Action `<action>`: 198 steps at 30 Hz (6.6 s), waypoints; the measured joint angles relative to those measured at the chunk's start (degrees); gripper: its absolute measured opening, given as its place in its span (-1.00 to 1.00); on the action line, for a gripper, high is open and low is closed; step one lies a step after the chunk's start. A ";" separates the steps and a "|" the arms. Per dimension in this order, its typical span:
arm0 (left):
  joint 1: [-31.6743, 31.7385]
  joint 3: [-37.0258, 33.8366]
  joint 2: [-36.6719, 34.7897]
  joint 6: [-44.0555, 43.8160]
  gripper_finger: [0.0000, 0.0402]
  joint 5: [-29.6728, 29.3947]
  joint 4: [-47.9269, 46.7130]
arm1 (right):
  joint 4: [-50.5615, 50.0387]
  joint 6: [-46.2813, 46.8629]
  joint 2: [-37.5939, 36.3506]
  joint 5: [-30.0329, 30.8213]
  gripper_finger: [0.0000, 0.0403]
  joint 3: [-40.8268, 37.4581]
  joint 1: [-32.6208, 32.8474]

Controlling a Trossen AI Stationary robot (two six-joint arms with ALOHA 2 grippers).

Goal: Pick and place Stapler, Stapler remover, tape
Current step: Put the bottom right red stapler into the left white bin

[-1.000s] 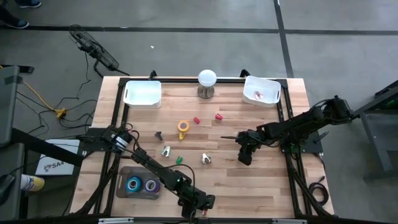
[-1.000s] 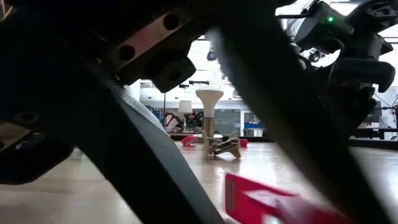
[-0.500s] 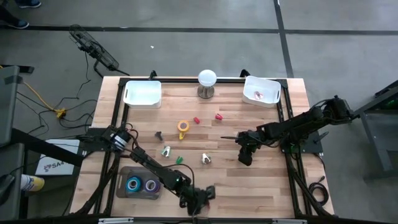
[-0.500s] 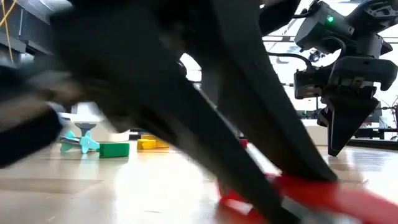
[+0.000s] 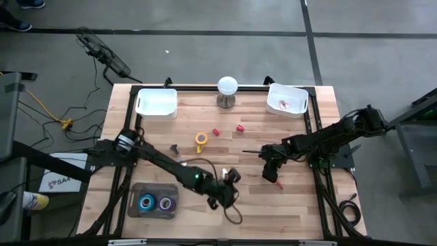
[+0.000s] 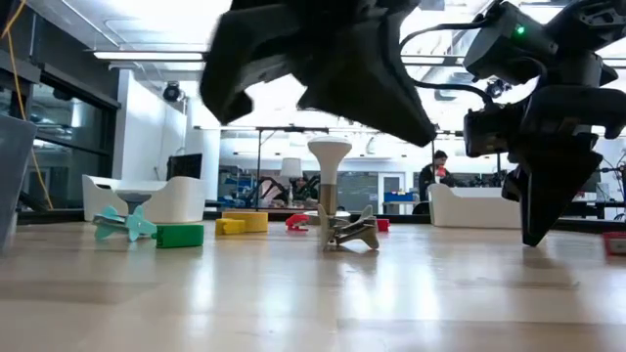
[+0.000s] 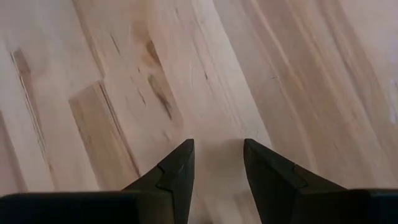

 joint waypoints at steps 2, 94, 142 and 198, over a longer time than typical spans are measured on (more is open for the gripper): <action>0.70 0.09 -0.61 -1.16 -1.00 -0.10 -1.07 | -2.04 0.15 -0.87 -0.48 -0.36 -0.02 0.02; 43.10 0.15 -42.52 0.38 -1.00 16.38 -42.91 | -36.01 87.10 5.00 7.99 0.15 12.20 14.47; 43.10 0.15 -42.52 3.81 -1.00 16.32 -45.27 | -26.80 84.52 2.66 5.28 -0.74 5.60 12.00; 43.07 0.15 -42.50 -21.57 -0.67 15.86 -25.04 | -12.23 -36.73 1.63 -5.77 -0.76 52.85 -31.31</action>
